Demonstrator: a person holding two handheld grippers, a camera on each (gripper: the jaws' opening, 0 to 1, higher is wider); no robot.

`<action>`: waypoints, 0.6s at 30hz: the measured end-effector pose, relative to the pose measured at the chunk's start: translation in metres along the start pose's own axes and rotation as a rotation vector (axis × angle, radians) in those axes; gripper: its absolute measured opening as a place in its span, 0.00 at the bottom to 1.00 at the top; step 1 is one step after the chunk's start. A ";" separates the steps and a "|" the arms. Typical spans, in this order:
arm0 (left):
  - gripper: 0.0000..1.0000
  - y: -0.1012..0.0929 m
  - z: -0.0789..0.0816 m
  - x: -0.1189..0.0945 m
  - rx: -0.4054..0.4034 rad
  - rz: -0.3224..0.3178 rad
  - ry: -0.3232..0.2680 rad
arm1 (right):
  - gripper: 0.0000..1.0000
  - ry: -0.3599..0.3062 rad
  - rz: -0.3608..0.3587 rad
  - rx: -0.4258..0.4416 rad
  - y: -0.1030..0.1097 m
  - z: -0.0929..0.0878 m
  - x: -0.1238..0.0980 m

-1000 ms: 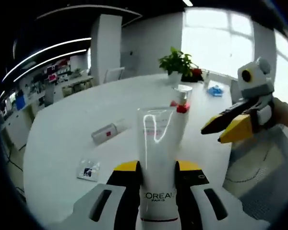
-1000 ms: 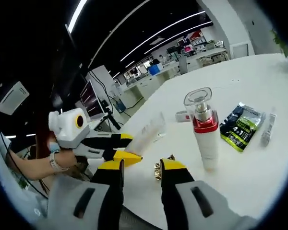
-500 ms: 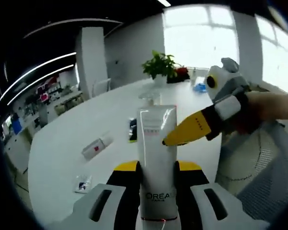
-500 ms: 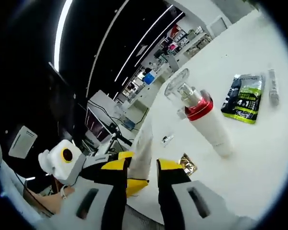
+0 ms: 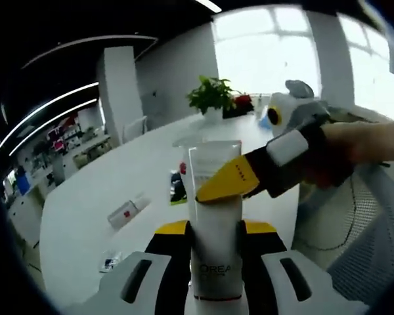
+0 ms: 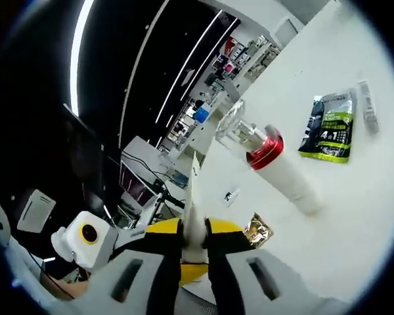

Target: Arrange the skincare products in the storage area until every visible bottle or jar stands upright without overlapping.

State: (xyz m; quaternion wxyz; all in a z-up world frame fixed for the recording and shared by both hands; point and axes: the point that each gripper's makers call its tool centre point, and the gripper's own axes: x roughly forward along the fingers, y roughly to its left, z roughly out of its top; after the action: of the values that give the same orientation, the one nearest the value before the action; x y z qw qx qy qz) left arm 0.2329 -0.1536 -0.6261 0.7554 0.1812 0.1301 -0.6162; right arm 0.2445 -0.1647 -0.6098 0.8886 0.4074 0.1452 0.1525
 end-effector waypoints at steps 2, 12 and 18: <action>0.26 0.001 0.002 0.000 0.032 0.014 -0.017 | 0.11 -0.009 0.004 -0.043 0.004 0.003 0.000; 0.29 0.002 0.010 0.002 0.081 -0.043 -0.039 | 0.07 0.103 0.002 -0.441 0.016 0.013 0.001; 0.28 0.000 0.007 -0.001 0.106 -0.157 -0.027 | 0.07 0.171 0.085 -0.614 0.027 0.017 -0.002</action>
State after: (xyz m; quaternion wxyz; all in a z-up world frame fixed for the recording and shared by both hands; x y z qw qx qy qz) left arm 0.2328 -0.1560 -0.6200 0.6957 0.2017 0.1010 -0.6820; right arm 0.2450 -0.1603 -0.5784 0.9475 0.1114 0.1494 0.2597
